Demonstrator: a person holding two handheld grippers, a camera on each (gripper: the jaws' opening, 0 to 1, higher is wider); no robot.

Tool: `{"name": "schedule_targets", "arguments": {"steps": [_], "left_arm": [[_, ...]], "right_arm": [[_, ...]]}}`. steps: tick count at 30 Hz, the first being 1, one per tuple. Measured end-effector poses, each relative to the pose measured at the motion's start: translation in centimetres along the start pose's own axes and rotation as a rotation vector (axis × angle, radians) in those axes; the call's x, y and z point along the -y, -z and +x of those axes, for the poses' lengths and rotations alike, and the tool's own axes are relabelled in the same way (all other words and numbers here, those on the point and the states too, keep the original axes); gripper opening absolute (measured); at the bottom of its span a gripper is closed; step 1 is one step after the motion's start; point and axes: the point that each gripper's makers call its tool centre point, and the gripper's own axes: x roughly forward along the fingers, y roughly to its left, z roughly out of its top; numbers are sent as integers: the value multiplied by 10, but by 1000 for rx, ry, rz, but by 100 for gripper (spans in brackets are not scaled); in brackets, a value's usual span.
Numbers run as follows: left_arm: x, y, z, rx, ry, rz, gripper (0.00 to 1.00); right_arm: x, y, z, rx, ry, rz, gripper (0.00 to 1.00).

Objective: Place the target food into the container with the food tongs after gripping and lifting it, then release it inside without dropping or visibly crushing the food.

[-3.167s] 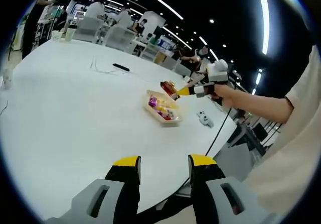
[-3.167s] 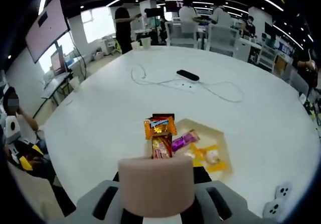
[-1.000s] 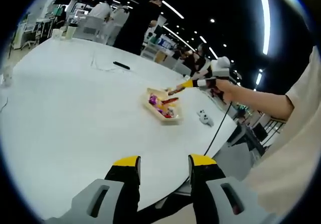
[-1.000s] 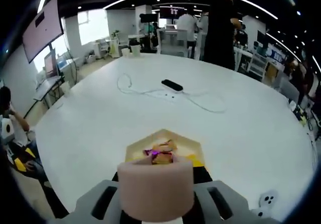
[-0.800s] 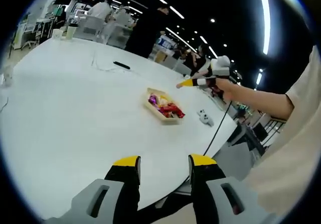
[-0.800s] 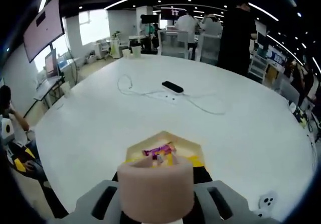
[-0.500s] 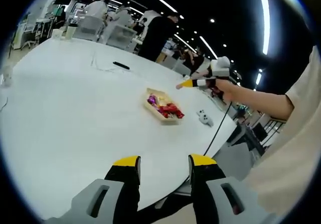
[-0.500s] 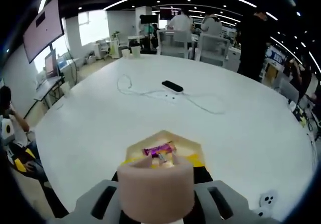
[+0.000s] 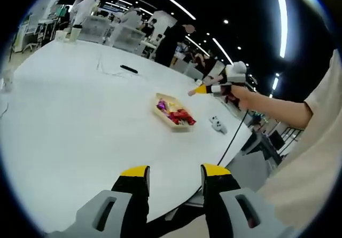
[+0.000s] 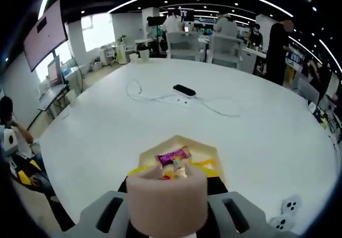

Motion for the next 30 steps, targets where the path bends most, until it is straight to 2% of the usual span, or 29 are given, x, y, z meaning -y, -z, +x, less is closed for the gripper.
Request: {"name": "schedule_targets", "arguments": {"steps": [12, 16, 25, 30], "left_arm": [[-2, -4, -5, 7, -7, 8, 38], [1, -7, -4, 12, -5, 18, 38], [7, -13, -2, 8, 13, 35, 38], [7, -23, -6, 15, 16, 57, 39]], "right_arm": [[-31, 0, -5, 23, -95, -14, 25], [-46, 1, -10, 47, -167, -22, 25], [-62, 6, -21, 56, -201, -28, 25], [-77, 1, -31, 120, -265, 5, 26]]}}
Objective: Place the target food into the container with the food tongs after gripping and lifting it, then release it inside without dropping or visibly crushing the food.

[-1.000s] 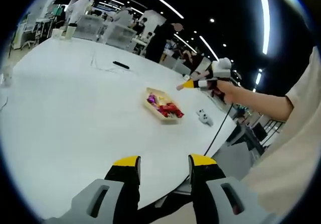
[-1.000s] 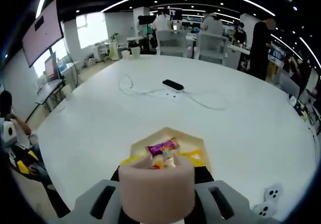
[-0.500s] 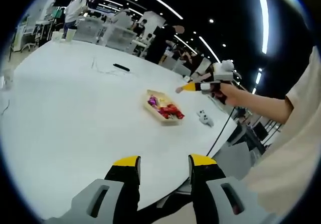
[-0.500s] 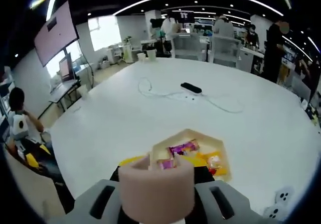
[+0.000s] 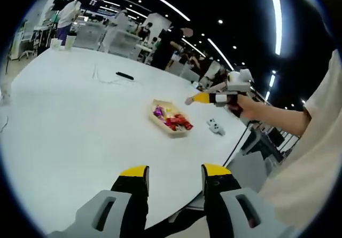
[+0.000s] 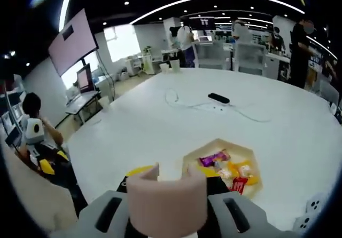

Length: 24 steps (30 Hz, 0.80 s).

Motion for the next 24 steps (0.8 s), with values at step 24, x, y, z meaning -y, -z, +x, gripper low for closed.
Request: {"name": "schedule_targets", "arguments": {"steps": [24], "left_arm": [[63, -57, 53, 2, 194, 108, 37]], "right_arm": [[-29, -36, -69, 220, 9, 60, 26]]}}
